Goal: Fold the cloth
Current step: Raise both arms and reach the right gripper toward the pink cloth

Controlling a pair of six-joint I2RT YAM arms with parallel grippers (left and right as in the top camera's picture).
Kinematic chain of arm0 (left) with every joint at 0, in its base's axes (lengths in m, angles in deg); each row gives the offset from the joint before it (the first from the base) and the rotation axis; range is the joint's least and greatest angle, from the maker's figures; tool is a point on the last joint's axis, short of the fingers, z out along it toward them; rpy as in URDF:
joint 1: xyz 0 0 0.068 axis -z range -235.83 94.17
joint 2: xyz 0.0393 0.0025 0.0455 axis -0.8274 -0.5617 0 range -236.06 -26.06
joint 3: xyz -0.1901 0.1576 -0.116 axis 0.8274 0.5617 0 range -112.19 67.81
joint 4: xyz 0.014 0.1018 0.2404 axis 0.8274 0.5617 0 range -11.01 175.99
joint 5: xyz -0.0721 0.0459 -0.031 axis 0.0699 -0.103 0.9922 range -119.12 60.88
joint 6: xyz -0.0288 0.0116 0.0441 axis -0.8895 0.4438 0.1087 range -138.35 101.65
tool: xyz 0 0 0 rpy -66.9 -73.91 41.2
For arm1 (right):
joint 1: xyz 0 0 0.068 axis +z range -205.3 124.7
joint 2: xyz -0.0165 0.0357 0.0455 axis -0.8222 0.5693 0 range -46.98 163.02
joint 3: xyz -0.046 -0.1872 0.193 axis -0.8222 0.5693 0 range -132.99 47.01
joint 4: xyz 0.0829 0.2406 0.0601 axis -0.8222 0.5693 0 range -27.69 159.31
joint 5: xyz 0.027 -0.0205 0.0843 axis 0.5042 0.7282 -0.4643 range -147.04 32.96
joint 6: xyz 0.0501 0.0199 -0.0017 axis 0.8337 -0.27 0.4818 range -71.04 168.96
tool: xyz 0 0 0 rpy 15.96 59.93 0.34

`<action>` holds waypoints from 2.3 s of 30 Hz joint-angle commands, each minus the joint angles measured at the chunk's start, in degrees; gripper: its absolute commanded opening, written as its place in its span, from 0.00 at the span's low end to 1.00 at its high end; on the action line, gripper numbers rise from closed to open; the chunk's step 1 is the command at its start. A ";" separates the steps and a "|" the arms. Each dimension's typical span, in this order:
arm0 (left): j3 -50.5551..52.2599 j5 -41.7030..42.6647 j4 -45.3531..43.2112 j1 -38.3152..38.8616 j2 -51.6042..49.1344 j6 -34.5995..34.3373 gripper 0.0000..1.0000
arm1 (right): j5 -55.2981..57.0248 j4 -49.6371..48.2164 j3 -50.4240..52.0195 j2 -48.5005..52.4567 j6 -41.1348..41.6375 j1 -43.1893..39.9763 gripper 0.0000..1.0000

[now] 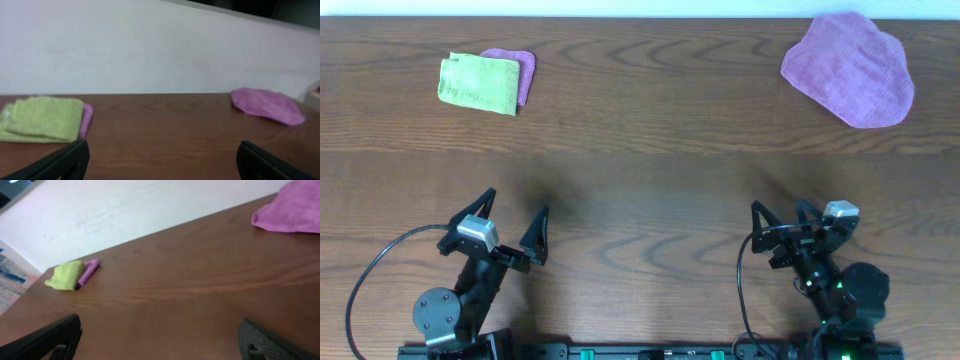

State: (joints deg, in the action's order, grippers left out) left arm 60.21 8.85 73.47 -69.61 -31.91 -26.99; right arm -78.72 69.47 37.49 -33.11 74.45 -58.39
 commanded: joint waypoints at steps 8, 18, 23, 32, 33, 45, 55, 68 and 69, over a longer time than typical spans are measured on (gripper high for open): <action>-0.24 1.97 -1.60 -0.07 -4.35 -21.75 0.95 | -2.23 -12.33 0.11 -0.09 16.17 -0.26 0.99; -6.91 11.82 -5.53 0.17 -22.88 -21.03 0.95 | 5.20 -15.80 -2.14 13.55 12.48 -0.33 0.99; -15.80 14.56 -5.38 4.33 -34.38 -15.50 0.95 | 5.14 -15.21 -12.76 31.01 4.79 -0.33 0.99; -22.16 6.08 0.85 15.39 -49.40 -6.45 0.95 | 11.39 2.27 -35.67 55.49 -7.02 -5.18 0.99; -22.16 5.29 0.98 16.09 -50.58 -6.12 0.95 | 11.34 3.32 -37.44 57.44 -8.00 -6.34 0.99; -22.16 4.90 0.63 17.20 -56.00 -4.76 0.95 | 11.19 7.76 -52.13 76.24 -12.83 -12.96 0.97; -23.63 4.09 0.59 18.99 -59.04 -3.80 0.95 | 13.97 17.22 -67.34 89.81 -13.79 -15.78 0.89; -35.45 1.88 1.03 26.08 -72.32 -0.48 0.95 | 14.14 19.19 -68.81 96.30 -13.79 -23.58 0.82; -36.28 1.90 1.03 26.45 -73.53 -0.28 0.95 | 14.16 19.02 -68.81 96.85 -13.79 -23.69 0.82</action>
State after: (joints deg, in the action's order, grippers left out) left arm 26.55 11.13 74.47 -44.01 -103.07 -28.92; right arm -64.90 88.44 -30.16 61.66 61.34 -81.52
